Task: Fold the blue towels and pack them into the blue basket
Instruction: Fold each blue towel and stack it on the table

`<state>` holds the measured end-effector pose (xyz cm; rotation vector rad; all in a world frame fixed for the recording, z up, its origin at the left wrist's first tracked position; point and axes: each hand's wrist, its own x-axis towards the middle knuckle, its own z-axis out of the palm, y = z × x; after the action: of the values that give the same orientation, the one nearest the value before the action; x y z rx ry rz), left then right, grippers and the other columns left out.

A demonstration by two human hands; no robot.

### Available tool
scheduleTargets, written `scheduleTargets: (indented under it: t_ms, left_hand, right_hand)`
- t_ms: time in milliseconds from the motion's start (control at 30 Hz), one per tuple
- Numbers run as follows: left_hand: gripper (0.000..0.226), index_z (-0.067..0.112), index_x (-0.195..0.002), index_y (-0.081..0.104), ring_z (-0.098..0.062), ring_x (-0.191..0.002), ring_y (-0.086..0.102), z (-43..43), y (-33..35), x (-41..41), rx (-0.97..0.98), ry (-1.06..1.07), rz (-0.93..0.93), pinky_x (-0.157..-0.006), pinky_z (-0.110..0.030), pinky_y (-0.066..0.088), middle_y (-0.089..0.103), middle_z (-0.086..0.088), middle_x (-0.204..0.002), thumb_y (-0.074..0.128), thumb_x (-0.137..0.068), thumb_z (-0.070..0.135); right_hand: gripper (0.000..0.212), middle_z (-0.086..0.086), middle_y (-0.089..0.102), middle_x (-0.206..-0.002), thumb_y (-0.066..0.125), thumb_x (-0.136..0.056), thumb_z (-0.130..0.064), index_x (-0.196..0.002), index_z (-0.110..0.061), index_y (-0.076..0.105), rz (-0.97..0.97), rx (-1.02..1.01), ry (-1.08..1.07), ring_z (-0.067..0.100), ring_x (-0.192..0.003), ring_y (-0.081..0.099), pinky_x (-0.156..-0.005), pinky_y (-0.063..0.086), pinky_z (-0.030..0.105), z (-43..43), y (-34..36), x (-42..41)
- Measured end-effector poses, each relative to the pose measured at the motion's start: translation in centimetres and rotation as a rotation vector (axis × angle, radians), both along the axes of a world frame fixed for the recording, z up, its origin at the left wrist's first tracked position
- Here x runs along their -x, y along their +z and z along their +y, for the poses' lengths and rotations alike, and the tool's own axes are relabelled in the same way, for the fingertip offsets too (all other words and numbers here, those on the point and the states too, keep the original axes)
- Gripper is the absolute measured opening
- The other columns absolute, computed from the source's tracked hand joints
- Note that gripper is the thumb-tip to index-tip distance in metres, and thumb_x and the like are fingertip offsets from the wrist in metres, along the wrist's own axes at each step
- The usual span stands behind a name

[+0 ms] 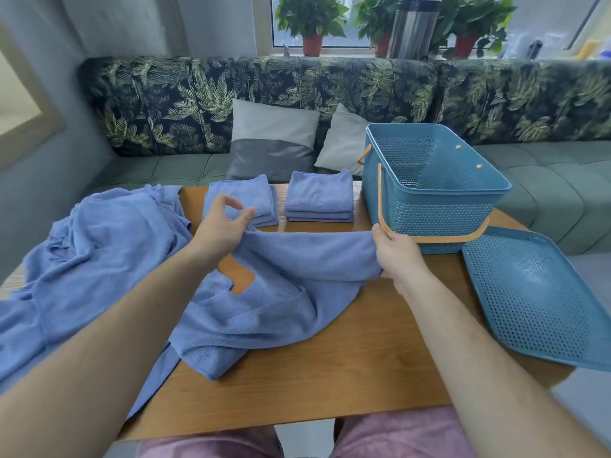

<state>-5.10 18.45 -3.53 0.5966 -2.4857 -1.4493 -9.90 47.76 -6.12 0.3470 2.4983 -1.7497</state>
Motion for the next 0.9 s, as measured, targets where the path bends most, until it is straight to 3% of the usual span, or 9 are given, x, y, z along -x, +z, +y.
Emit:
scheduleTargets:
  t_ms: [133,233,300,367,433,500,633,733,900]
  left_hand:
    - [0.021,0.019,-0.111,0.06,-0.017,-0.082,0.061,-1.3,1.7,0.0,-0.541,0.017,-0.004,-0.071,-0.034,0.053,0.065,-0.007,-0.103,0.072,-0.093,0.023]
    - [0.012,0.016,-0.1,0.064,-0.011,-0.076,0.064,-1.8,4.5,0.3,-0.687,-0.027,0.128,-0.067,-0.024,0.055,0.07,-0.002,-0.084,0.063,-0.096,0.005]
    - [0.013,0.013,-0.1,0.065,-0.006,-0.068,0.066,-2.1,6.8,0.1,-0.678,-0.035,0.23,-0.062,-0.018,0.054,0.072,0.003,-0.072,0.06,-0.096,0.001]
    - [0.013,0.01,-0.103,0.065,-0.004,-0.065,0.066,-2.8,9.0,0.0,-0.642,-0.014,0.318,-0.061,-0.016,0.053,0.071,0.002,-0.075,0.062,-0.095,0.001]
    - [0.017,0.01,-0.109,0.067,-0.006,-0.065,0.063,-3.4,11.1,-0.4,-0.59,0.007,0.373,-0.058,-0.017,0.052,0.068,0.0,-0.082,0.066,-0.093,0.003]
    - [0.02,0.013,-0.11,0.071,-0.007,-0.065,0.063,-4.1,12.7,-0.6,-0.538,0.013,0.384,-0.059,-0.021,0.051,0.069,0.0,-0.084,0.07,-0.091,0.007]
    - [0.019,0.01,-0.108,0.075,-0.017,-0.081,0.068,-5.2,15.2,-1.1,-0.616,0.057,0.416,-0.076,-0.029,0.057,0.074,-0.009,-0.097,0.07,-0.09,0.006]
    - [0.019,0.008,-0.106,0.073,-0.019,-0.087,0.067,-5.8,16.6,-1.4,-0.617,0.073,0.423,-0.078,-0.027,0.057,0.072,-0.011,-0.099,0.062,-0.092,0.0]
    - [0.02,0.017,-0.095,0.072,-0.009,-0.062,0.059,-5.9,18.8,-2.6,-0.473,0.078,0.404,-0.057,-0.021,0.049,0.069,0.002,-0.071,0.06,-0.093,0.0]
  right_hand:
    - [0.012,0.009,0.071,-0.098,0.068,-0.094,-0.024,-0.089,-0.013,0.068,-0.078,0.24,0.115,0.024,-0.092,0.067,-0.083,0.056,0.039,-0.2,3.3,0.3]
    - [0.01,0.009,0.072,-0.088,0.067,-0.089,0.002,-0.094,-0.007,0.066,-0.027,0.343,0.245,0.018,-0.077,0.07,-0.067,0.055,0.027,-0.2,6.4,0.7]
    - [0.021,0.011,0.066,-0.093,0.069,-0.09,0.0,-0.104,-0.009,0.057,0.076,0.276,0.209,0.013,-0.067,0.067,-0.055,0.054,0.025,-0.2,8.7,1.1]
    - [0.031,0.011,0.065,-0.105,0.074,-0.087,-0.016,-0.111,-0.018,0.056,0.214,0.116,0.166,0.02,-0.08,0.069,-0.063,0.061,0.036,0.0,10.9,2.1]
    - [0.022,0.002,0.067,-0.101,0.072,-0.082,-0.033,-0.101,-0.032,0.061,0.352,-0.088,0.139,0.024,-0.083,0.071,-0.07,0.063,0.048,-0.1,13.1,2.7]
    - [0.01,-0.004,0.068,-0.092,0.069,-0.085,-0.037,-0.093,-0.032,0.067,0.442,-0.155,0.124,0.023,-0.075,0.07,-0.066,0.063,0.05,-0.6,15.1,3.1]
    - [0.018,0.006,0.064,-0.091,0.068,-0.097,-0.027,-0.101,-0.01,0.071,0.343,0.153,0.153,0.022,-0.081,0.06,-0.077,0.063,0.049,-1.9,18.5,3.0]
    - [0.014,0.009,0.068,-0.097,0.069,-0.096,-0.022,-0.103,-0.01,0.072,0.282,0.329,0.241,0.023,-0.081,0.064,-0.082,0.061,0.044,-1.9,20.5,2.8]
    - [0.036,0.0,0.075,-0.1,0.071,-0.087,0.003,-0.116,-0.019,0.069,0.34,0.472,0.435,0.016,-0.083,0.071,-0.073,0.057,0.028,-2.3,22.9,1.4]
